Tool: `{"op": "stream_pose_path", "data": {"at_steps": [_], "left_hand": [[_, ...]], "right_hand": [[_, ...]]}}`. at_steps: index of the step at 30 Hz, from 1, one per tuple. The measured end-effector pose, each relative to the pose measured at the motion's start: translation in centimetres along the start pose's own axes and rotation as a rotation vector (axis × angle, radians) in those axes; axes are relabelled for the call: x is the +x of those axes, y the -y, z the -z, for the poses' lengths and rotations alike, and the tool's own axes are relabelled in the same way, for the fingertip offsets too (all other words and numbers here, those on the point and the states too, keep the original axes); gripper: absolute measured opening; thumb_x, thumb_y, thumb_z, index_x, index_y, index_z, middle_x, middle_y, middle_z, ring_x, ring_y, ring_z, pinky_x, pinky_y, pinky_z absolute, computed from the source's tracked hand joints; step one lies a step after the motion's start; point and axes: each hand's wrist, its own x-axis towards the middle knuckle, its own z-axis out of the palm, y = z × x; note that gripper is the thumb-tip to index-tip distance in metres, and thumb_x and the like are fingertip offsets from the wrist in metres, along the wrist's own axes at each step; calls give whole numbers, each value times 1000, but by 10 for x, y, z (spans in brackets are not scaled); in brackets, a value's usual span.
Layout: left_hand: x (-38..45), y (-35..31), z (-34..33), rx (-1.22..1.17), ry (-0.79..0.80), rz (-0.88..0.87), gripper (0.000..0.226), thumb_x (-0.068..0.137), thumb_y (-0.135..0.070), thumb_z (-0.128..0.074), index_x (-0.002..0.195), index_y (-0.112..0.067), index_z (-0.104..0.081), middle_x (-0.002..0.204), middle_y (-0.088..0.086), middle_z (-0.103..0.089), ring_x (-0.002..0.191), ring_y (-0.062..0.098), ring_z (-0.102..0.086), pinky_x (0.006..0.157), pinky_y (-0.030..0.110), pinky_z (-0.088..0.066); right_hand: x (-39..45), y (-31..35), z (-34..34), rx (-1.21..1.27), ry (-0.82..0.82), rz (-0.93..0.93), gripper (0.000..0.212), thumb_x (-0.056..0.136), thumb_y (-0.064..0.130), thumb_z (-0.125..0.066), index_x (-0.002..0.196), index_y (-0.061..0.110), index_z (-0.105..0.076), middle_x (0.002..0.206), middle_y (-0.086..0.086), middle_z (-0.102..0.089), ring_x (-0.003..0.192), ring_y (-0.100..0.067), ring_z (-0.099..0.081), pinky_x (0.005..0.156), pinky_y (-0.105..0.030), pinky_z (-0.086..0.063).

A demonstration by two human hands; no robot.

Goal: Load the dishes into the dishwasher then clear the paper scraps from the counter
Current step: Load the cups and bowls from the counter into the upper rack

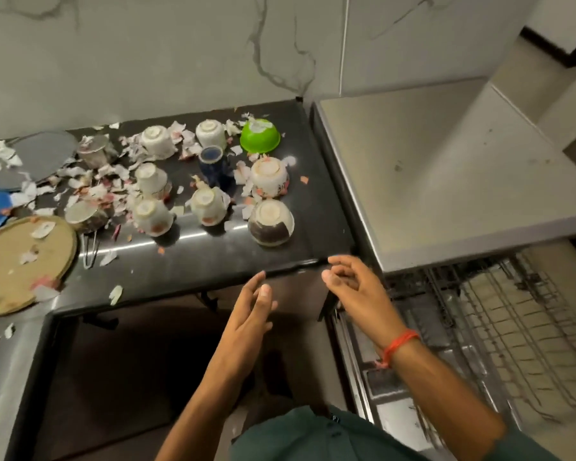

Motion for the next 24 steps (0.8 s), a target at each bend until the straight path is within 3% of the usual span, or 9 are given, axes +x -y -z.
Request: {"op": "stream_pose_path", "data": {"at_steps": [8,10,13,17,21,24], "left_hand": [[74,-14,48,-12,39,46,52,91,-67,-49,142,-55,-44,144,-23,-52,133,-5,-49,116,36,-41],[90,-18,53,5,64,35,54,94,-62,-50,147,-52,-41,146,-25,-49,136,-8,-44,116,28,-37],[116,-21,59,39,119,2,55,98,-55,-49,151,-47,-36,142,-31,-42,128,-22,-38,104,11,-34],[149,-23,64,86,155,-60,53,95,-57,-48,146,-51,-35,141,-36,-41,126,-28,-35,104,9,-29],[166,-17,63,57,166,-47,65,95,-58,-48,155,-41,-31,149,-29,-38,124,-31,-34,100,4,-29],[169,-11,62,23,202,-70,60,99,-56,-50,154,-43,-31,149,-32,-40,136,-20,-33,112,15,-29]], "right_hand": [[82,29,-44,-167,-63,-18,29,91,31,-71,113,45,-57,123,8,-58,115,-7,-57,99,-29,-47],[92,31,-59,-190,-89,-34,34,90,33,-73,117,43,-55,125,7,-57,116,-7,-56,100,-30,-47],[108,30,-78,-262,-111,-51,41,88,34,-75,123,39,-55,127,5,-55,117,-9,-54,101,-31,-46],[127,35,-90,-373,-93,-16,56,85,31,-78,134,31,-52,133,4,-49,123,-11,-50,101,-21,-39],[146,32,-90,-577,-91,12,78,80,37,-80,147,30,-42,146,3,-43,135,-19,-41,113,-31,-35],[156,27,-89,-716,-52,33,92,76,45,-82,153,29,-34,153,4,-41,142,-21,-33,118,-39,-33]]}}
